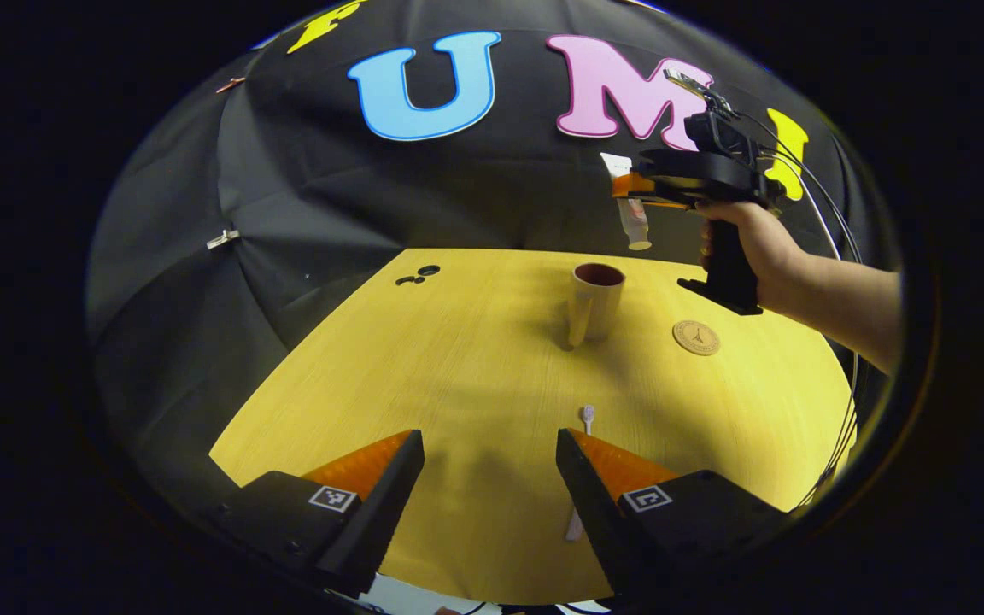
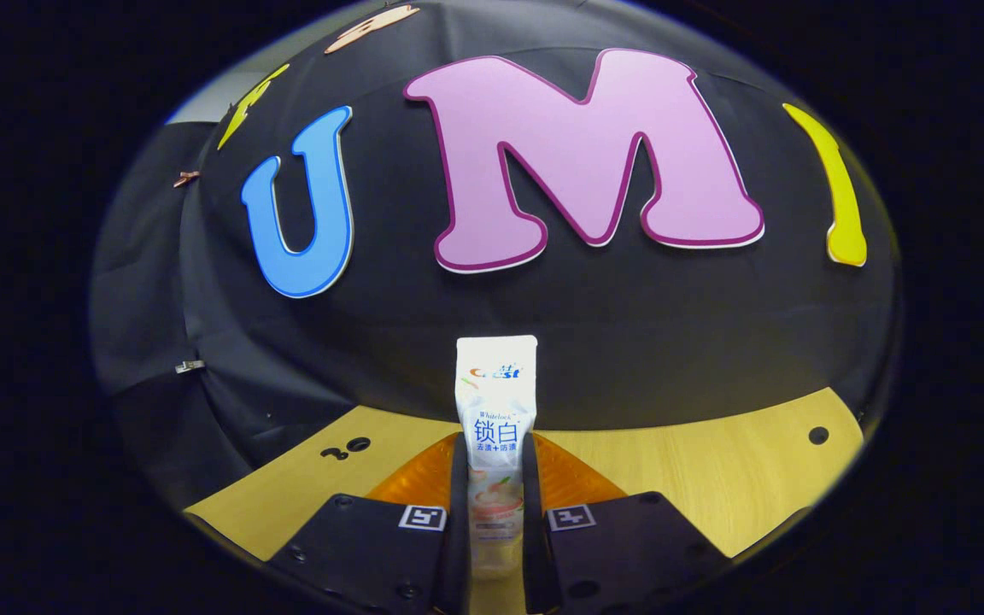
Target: Put the toothbrush and toothpaste on the desktop into the cup, then pick up the cup and place it on the coaster on the desktop.
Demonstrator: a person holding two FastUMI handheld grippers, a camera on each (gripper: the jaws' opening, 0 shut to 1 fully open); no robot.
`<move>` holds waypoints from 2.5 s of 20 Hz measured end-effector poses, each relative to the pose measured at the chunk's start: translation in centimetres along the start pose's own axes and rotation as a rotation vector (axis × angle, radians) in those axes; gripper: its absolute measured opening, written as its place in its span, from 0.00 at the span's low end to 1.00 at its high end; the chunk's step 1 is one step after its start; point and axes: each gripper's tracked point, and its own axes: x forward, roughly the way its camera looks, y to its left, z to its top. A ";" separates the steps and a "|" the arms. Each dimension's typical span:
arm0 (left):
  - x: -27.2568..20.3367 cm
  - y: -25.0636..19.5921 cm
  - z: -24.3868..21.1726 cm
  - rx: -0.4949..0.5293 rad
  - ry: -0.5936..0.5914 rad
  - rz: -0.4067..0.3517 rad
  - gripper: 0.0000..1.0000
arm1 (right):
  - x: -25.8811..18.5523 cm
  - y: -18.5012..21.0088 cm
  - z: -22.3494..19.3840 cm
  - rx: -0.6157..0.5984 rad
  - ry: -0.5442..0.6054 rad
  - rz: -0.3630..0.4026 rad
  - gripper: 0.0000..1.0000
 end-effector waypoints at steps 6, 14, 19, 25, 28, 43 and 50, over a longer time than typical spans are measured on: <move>1.5 -0.7 0.1 -0.018 0.017 -0.008 0.97 | 2.7 0.6 -3.3 0.027 0.023 0.018 0.24; 2.8 -1.4 0.6 -0.009 0.007 -0.018 0.97 | 4.0 1.4 -8.8 -0.025 0.075 0.030 0.32; 2.7 -1.5 0.8 -0.008 -0.006 -0.014 0.97 | 2.5 0.3 -8.1 0.019 0.063 0.021 0.71; 2.9 -1.7 1.3 -0.036 -0.022 -0.012 0.97 | -2.8 -3.3 -4.9 -0.003 0.062 -0.021 0.98; 3.4 -2.0 2.1 -0.046 -0.040 -0.017 0.97 | -5.9 -5.1 -3.4 -0.019 0.062 -0.040 0.98; 6.5 -8.7 -6.4 -0.027 0.221 -0.173 0.96 | -18.2 -10.2 -0.9 -0.043 0.109 -0.048 0.98; 7.6 -10.0 -9.3 0.014 0.332 -0.157 0.83 | -21.3 -13.6 -0.8 -0.063 0.105 -0.069 0.98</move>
